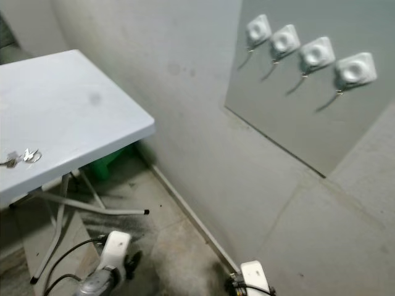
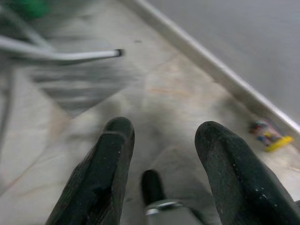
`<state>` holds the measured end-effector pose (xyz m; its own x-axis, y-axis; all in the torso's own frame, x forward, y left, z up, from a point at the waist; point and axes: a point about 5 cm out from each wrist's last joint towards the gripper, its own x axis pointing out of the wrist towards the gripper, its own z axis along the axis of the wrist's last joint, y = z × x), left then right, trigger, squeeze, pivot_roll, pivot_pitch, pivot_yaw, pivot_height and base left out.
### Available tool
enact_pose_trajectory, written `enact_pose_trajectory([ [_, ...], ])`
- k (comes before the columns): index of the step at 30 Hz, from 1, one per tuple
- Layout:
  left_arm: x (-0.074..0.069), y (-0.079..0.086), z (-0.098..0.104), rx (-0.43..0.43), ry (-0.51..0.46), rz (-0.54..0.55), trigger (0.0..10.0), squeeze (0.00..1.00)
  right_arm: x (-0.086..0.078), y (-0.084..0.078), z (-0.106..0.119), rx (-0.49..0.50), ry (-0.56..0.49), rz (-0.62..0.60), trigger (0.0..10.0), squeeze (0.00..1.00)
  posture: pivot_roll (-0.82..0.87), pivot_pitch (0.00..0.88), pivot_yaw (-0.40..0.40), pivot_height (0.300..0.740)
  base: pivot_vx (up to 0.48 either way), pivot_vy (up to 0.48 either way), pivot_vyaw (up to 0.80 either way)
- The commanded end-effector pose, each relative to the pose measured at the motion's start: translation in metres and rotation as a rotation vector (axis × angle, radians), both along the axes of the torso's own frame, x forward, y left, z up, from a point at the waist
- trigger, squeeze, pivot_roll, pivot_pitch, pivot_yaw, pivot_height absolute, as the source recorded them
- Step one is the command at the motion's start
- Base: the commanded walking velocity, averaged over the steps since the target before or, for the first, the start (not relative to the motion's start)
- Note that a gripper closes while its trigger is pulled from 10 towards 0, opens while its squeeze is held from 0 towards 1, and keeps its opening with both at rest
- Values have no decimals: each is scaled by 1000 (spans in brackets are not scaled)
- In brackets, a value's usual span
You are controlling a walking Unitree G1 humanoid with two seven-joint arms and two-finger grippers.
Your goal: Hang keys on a hook
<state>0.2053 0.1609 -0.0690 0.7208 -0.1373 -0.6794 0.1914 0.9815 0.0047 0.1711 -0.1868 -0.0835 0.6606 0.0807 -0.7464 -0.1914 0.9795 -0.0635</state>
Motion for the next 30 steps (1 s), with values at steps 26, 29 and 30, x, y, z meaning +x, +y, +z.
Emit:
enact_pose_trajectory([
  [26,-7,-6,-4,-39,16,15,10000,0,-1,-7,1,28,-19,-61,10000,0,-33,59,-22,740,0,0,708],
  [29,10,-16,7,-63,-55,-5,10000,0,8,-6,6,32,-63,-58,10000,0,-34,62,-19,740,0,0,0],
  [30,16,-21,11,-70,-84,-16,10000,0,11,-5,8,33,-77,-58,10000,0,-34,62,-19,740,0,0,0],
])
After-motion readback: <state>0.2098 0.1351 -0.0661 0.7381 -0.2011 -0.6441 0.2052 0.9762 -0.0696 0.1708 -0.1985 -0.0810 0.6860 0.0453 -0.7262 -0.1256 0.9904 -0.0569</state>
